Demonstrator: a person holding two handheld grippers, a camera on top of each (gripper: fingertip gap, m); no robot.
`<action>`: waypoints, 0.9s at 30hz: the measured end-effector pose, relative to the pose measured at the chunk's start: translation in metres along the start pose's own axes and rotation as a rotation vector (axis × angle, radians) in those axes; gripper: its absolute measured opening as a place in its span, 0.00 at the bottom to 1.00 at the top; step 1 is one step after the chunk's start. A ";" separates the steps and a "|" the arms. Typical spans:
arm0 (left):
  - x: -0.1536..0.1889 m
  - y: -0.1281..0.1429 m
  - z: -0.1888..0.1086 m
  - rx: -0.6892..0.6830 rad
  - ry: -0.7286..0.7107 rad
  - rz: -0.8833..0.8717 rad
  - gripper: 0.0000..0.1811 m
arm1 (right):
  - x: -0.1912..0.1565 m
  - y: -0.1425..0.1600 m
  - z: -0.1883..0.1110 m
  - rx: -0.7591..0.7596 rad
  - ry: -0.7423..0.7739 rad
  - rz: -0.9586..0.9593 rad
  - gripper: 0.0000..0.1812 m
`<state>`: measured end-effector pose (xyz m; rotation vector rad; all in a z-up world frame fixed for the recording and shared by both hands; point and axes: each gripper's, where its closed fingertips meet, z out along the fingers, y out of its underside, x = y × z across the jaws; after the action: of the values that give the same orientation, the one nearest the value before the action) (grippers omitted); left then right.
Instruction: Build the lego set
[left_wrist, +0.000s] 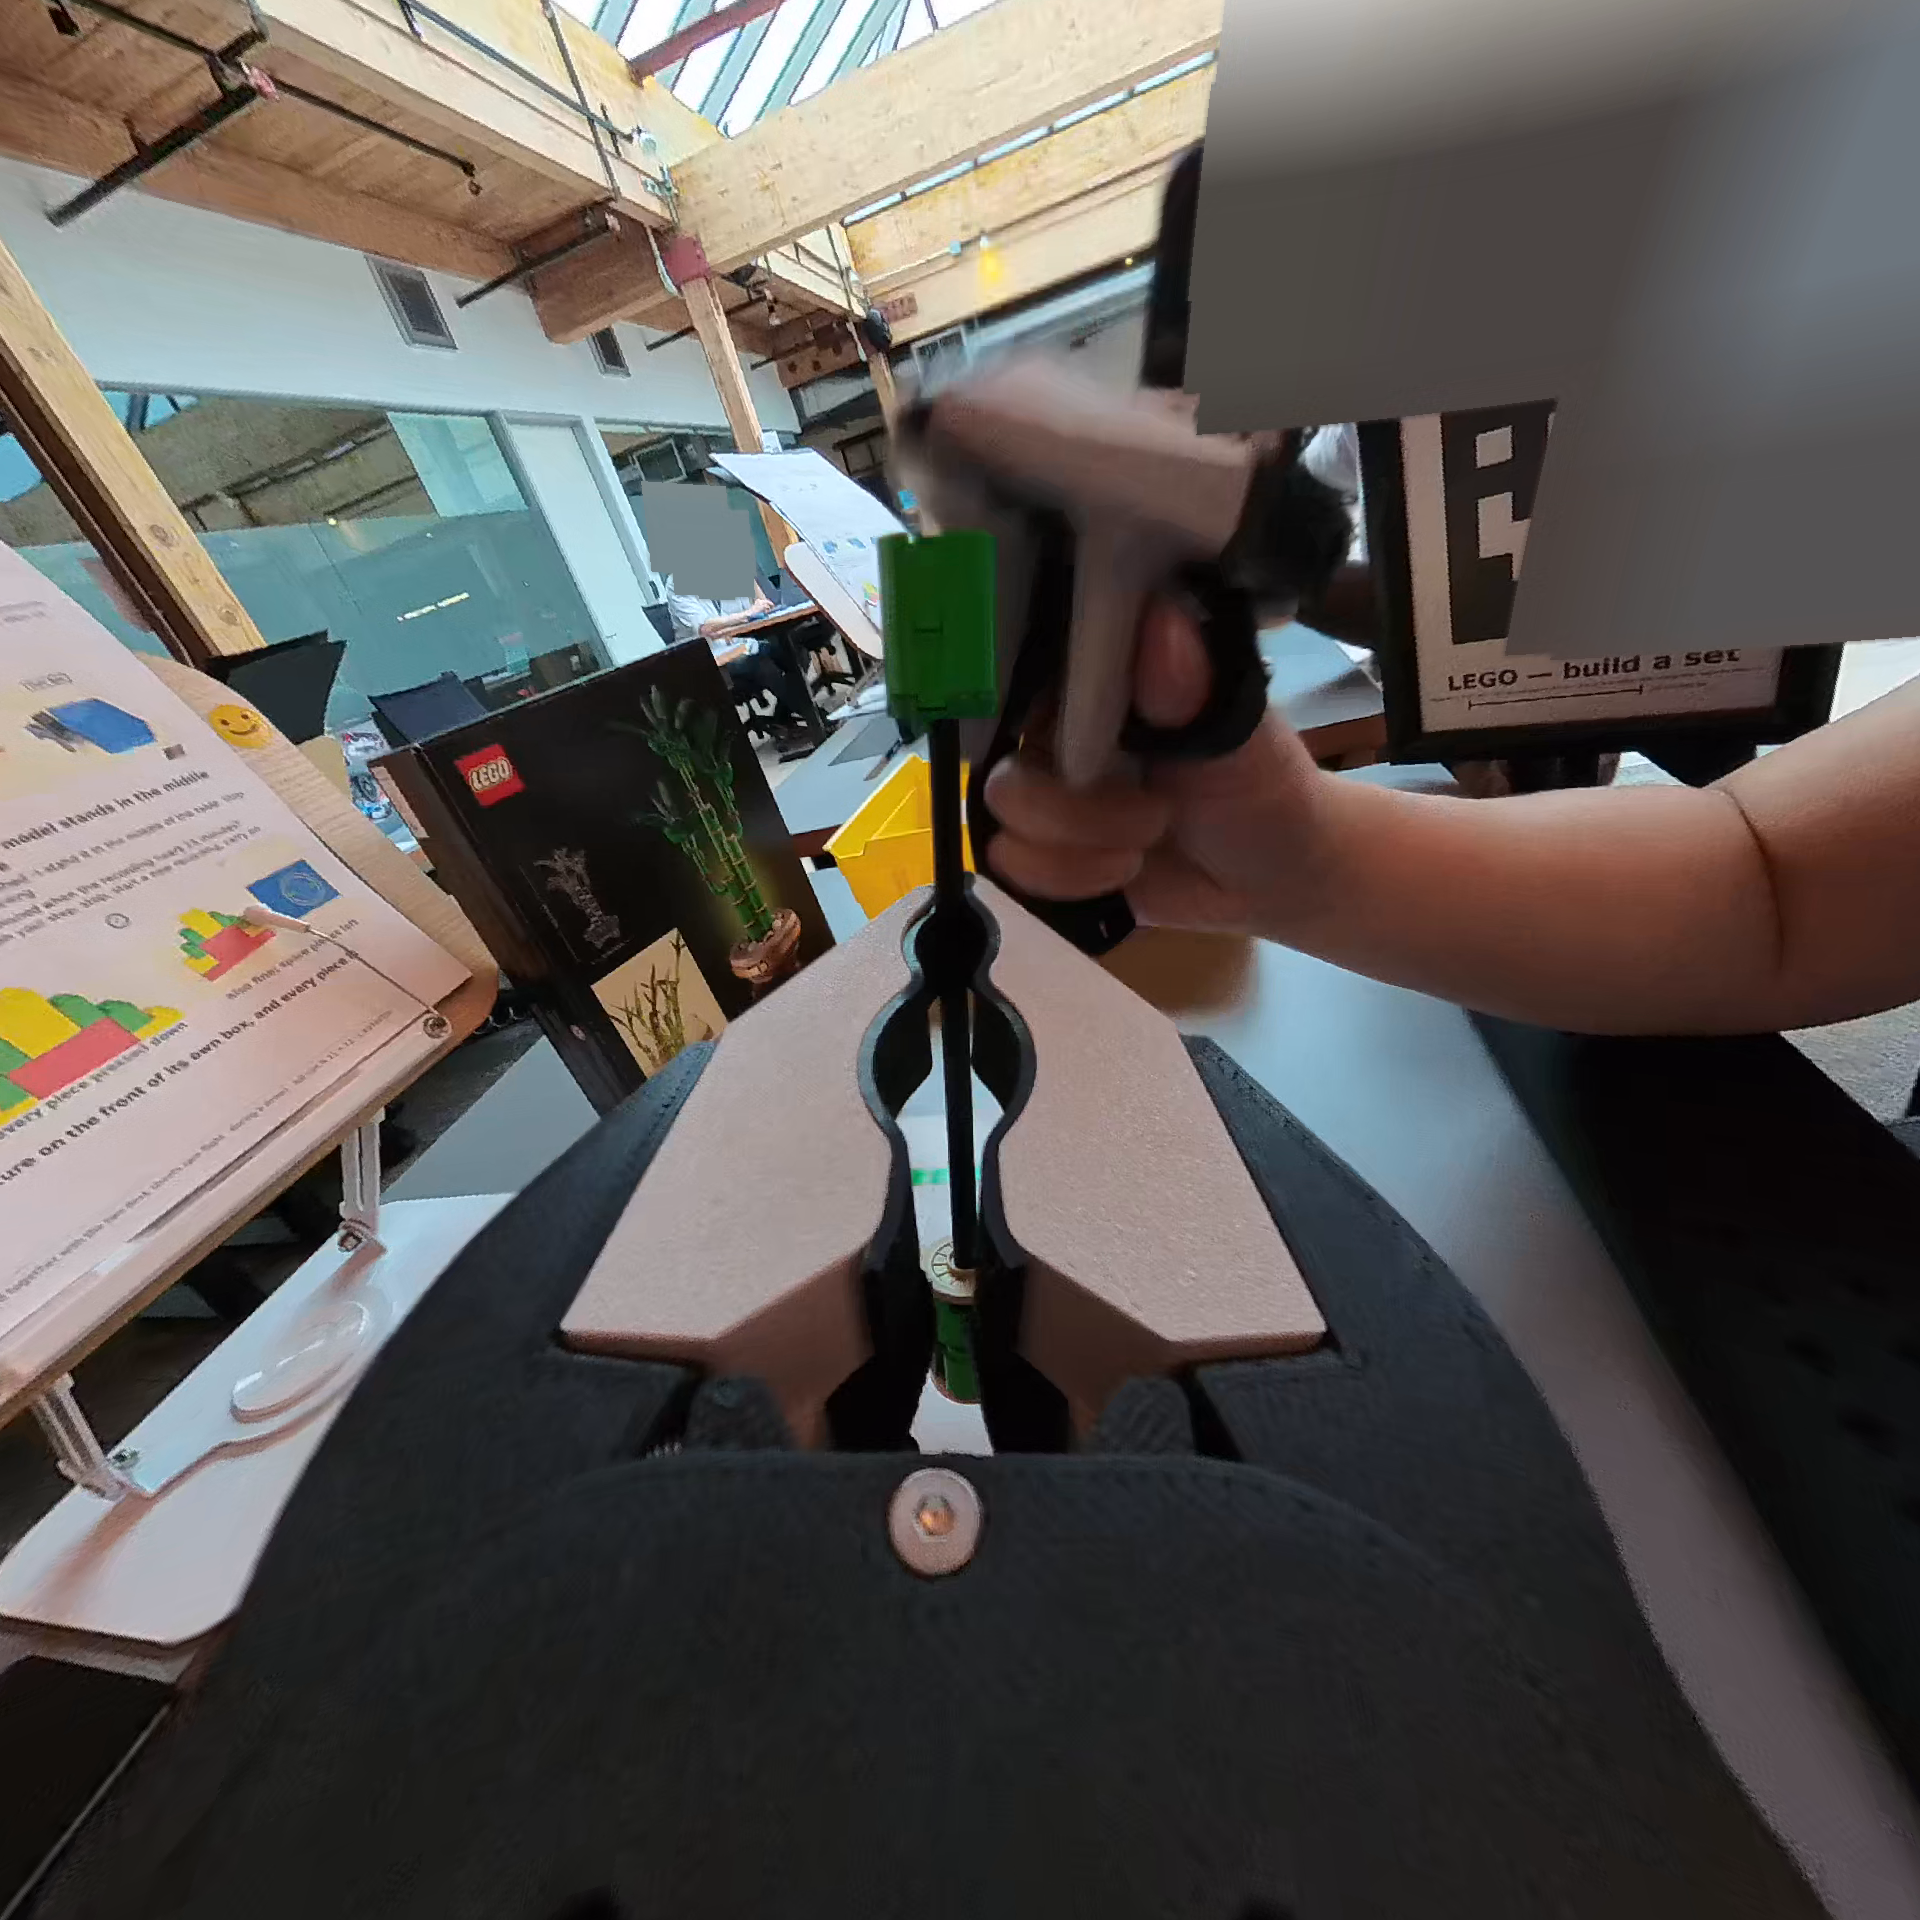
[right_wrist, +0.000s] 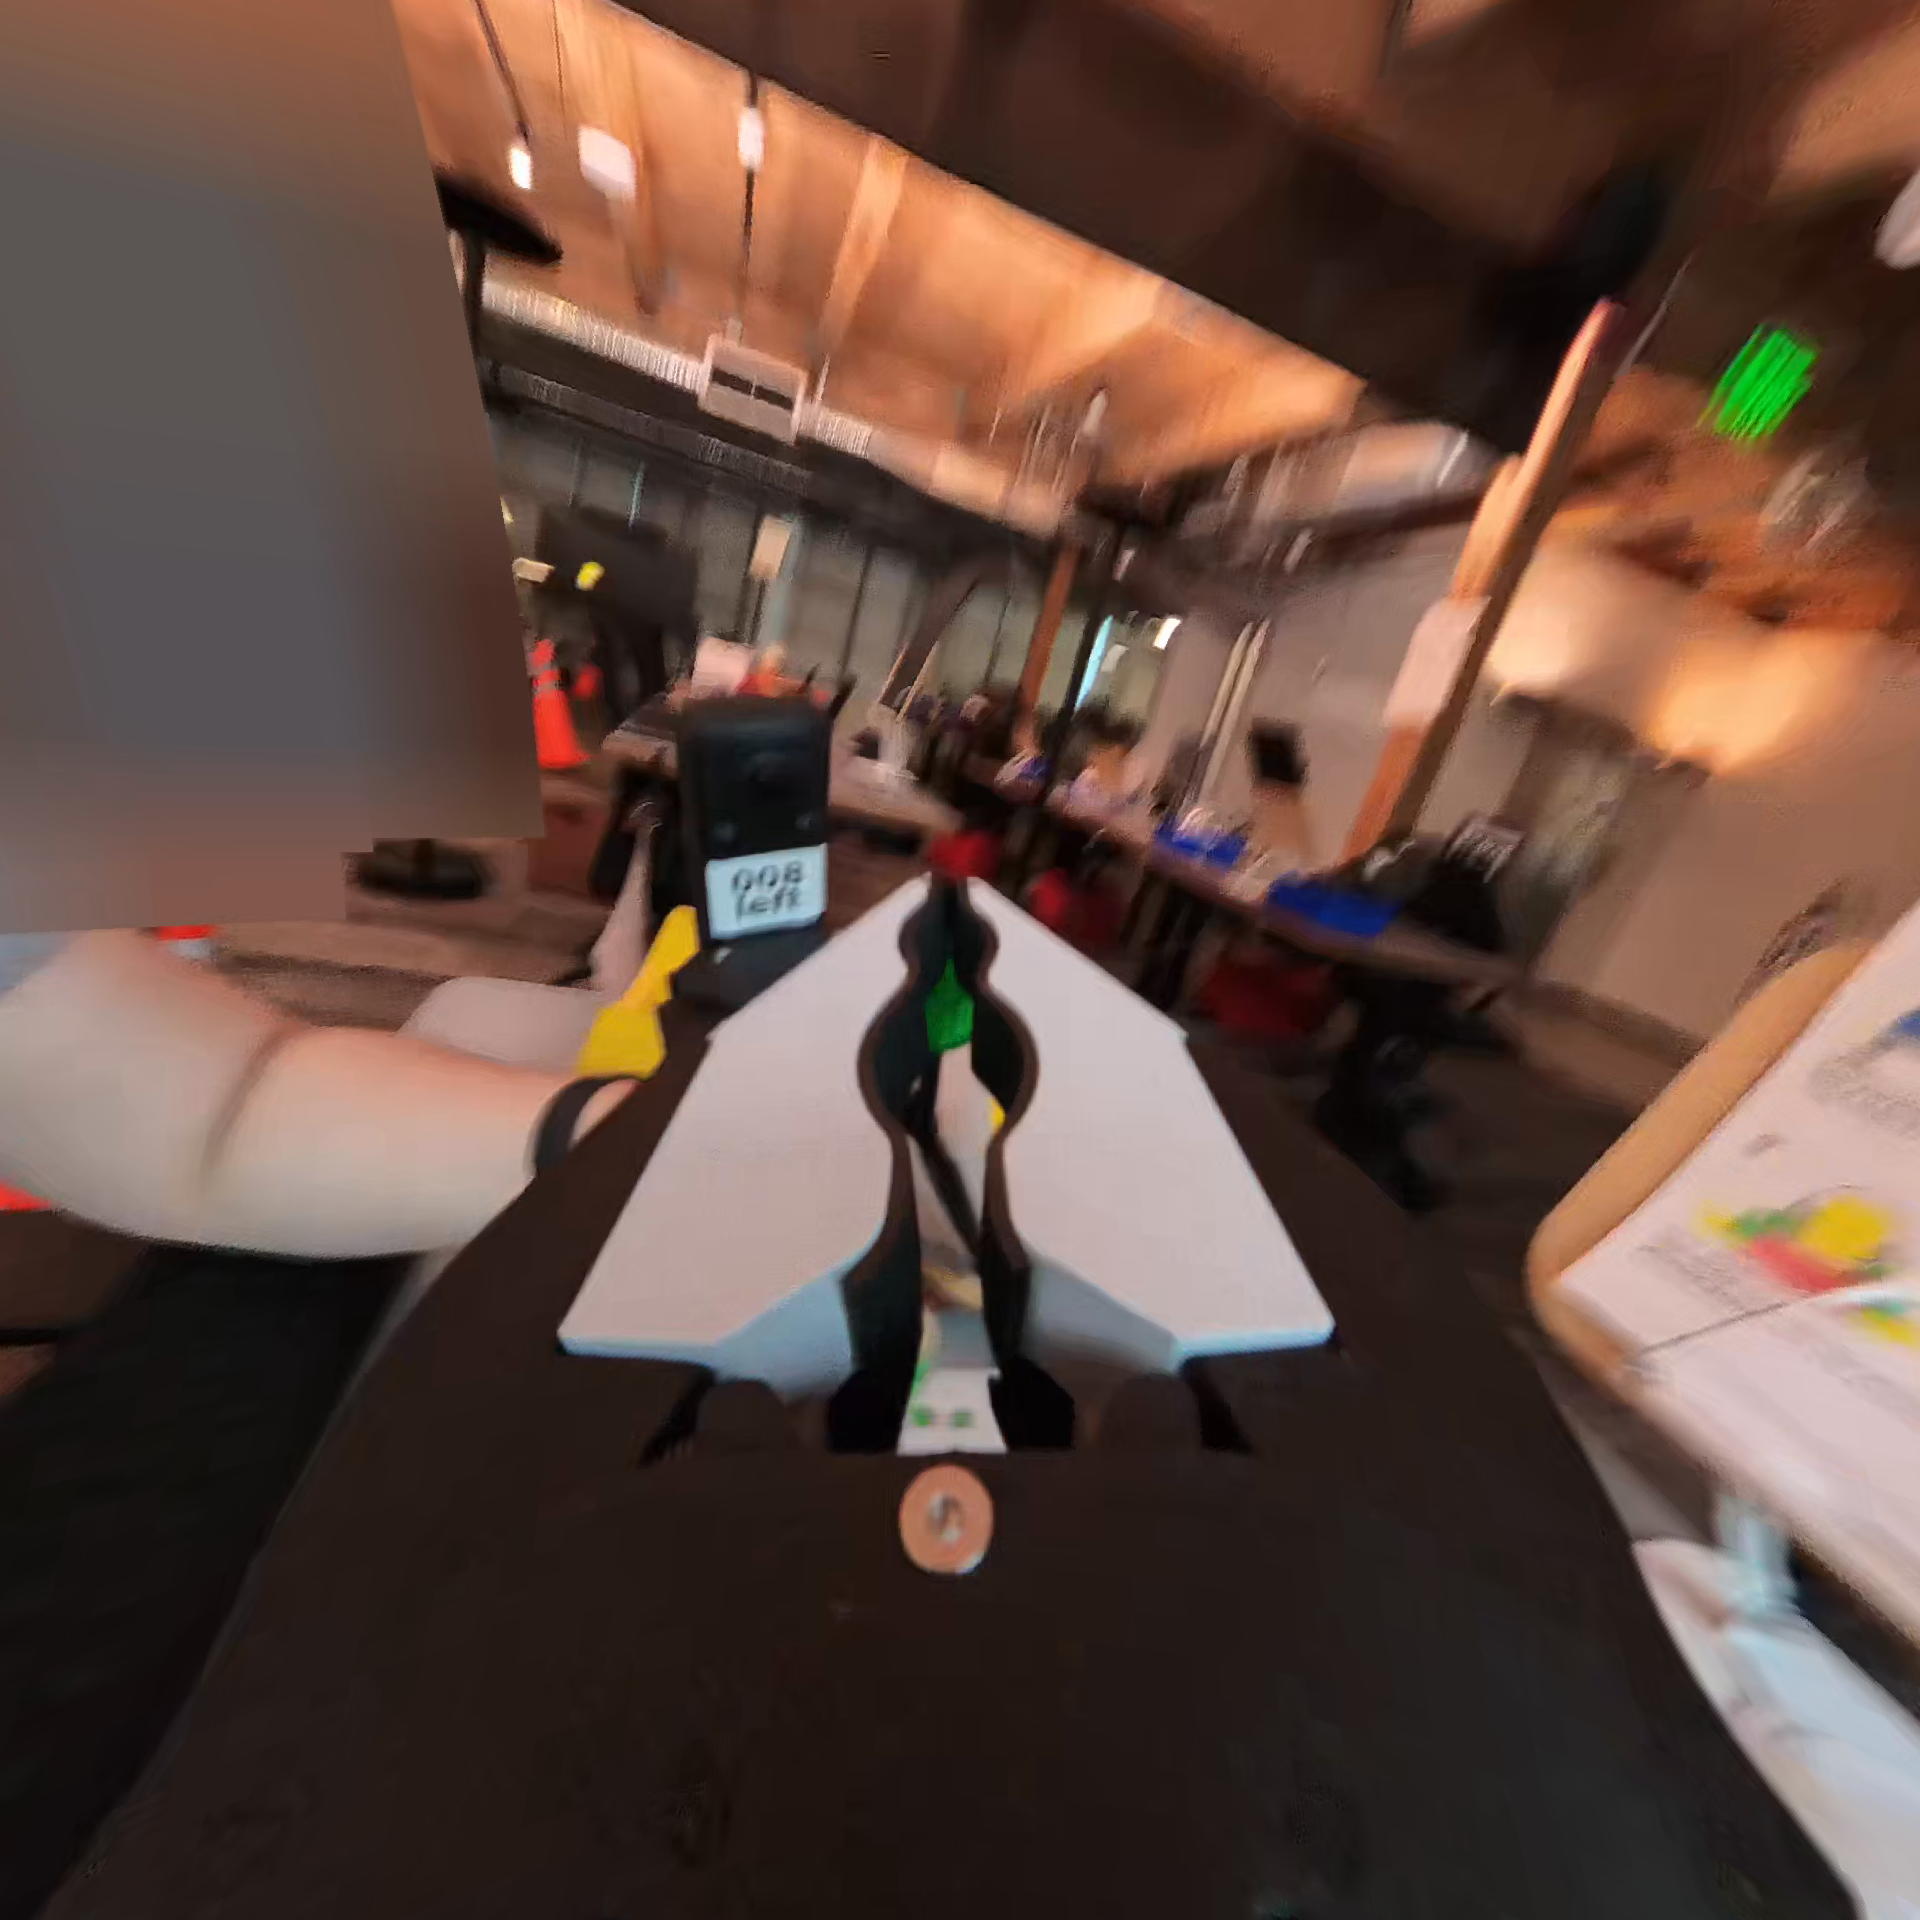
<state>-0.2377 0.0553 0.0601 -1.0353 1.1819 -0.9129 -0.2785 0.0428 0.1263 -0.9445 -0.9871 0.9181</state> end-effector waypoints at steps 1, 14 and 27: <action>-0.001 0.001 0.000 -0.006 -0.006 0.010 0.00 | -0.004 -0.007 0.000 0.047 -0.037 0.048 0.00; 0.001 -0.009 -0.006 0.021 -0.014 0.096 0.00 | -0.016 -0.016 0.005 0.119 0.019 -0.074 0.00; -0.008 0.001 -0.010 -0.049 -0.057 0.173 0.00 | -0.003 -0.014 -0.007 0.057 0.002 -0.121 0.04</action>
<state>-0.2485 0.0622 0.0606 -0.9752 1.2307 -0.7185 -0.2707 0.0339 0.1364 -0.8288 -1.0005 0.8386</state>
